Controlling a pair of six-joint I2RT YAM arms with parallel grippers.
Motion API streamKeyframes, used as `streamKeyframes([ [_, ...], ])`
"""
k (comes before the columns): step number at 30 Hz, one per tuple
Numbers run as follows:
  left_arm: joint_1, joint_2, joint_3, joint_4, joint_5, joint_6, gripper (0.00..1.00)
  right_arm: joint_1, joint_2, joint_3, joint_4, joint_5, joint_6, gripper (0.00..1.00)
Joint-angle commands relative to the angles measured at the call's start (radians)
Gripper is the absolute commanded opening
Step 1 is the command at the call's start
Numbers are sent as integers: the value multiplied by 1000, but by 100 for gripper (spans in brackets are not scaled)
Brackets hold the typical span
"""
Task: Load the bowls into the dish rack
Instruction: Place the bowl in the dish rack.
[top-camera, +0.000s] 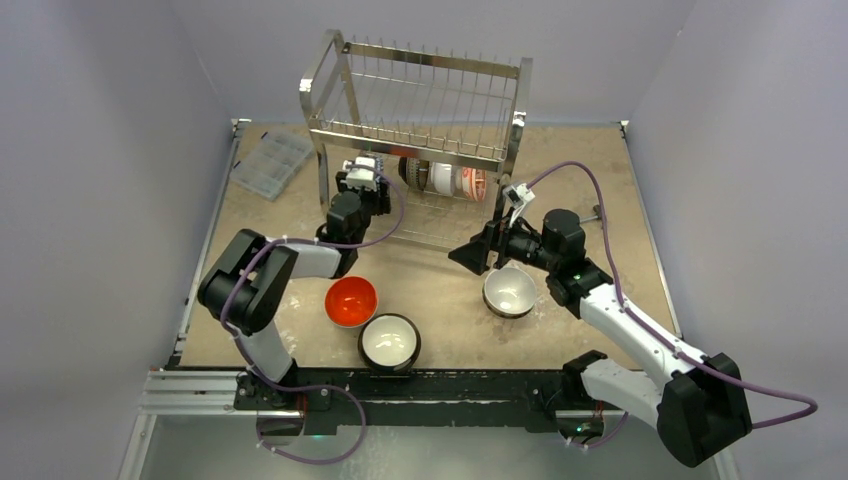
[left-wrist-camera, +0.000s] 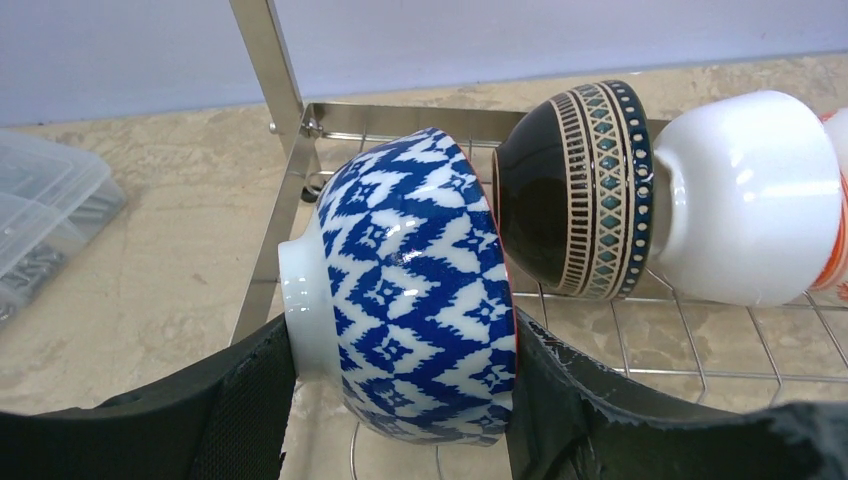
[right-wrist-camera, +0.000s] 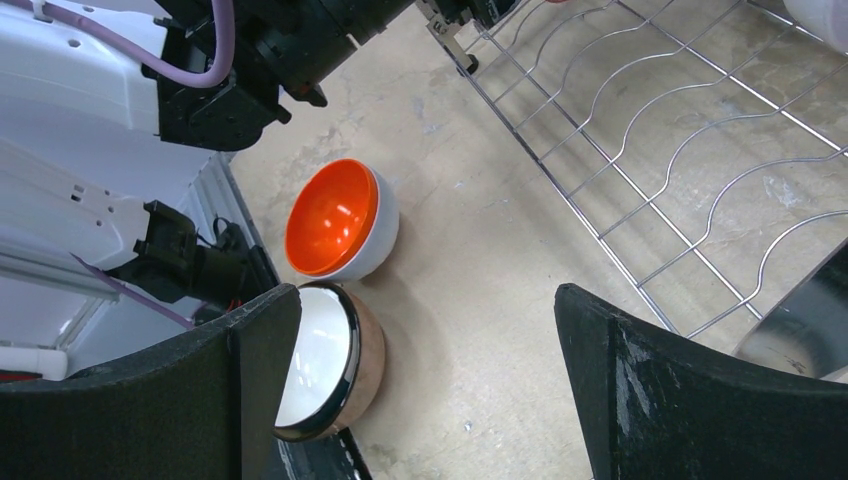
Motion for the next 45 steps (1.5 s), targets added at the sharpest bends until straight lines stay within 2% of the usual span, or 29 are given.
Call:
streamKeyframes([
  [1, -5, 15, 78, 143, -18, 93, 0, 2, -17, 37, -3, 11, -20, 99],
  [19, -5, 163, 236, 152, -17, 190, 0, 2, -31, 39, -35, 35, -41, 99],
  [28, 13, 235, 261, 162, 32, 197, 0, 2, -32, 43, -47, 42, -46, 99],
  [38, 39, 245, 254, 172, 67, 179, 0, 2, -35, 47, -57, 50, -49, 99],
  [39, 40, 244, 256, 172, 68, 179, 2, 2, -34, 46, -55, 50, -47, 99],
  [43, 44, 240, 256, 176, 77, 170, 20, 2, -34, 47, -51, 46, -43, 99],
  [45, 48, 242, 259, 178, 99, 164, 25, 2, -34, 46, -50, 46, -43, 99],
])
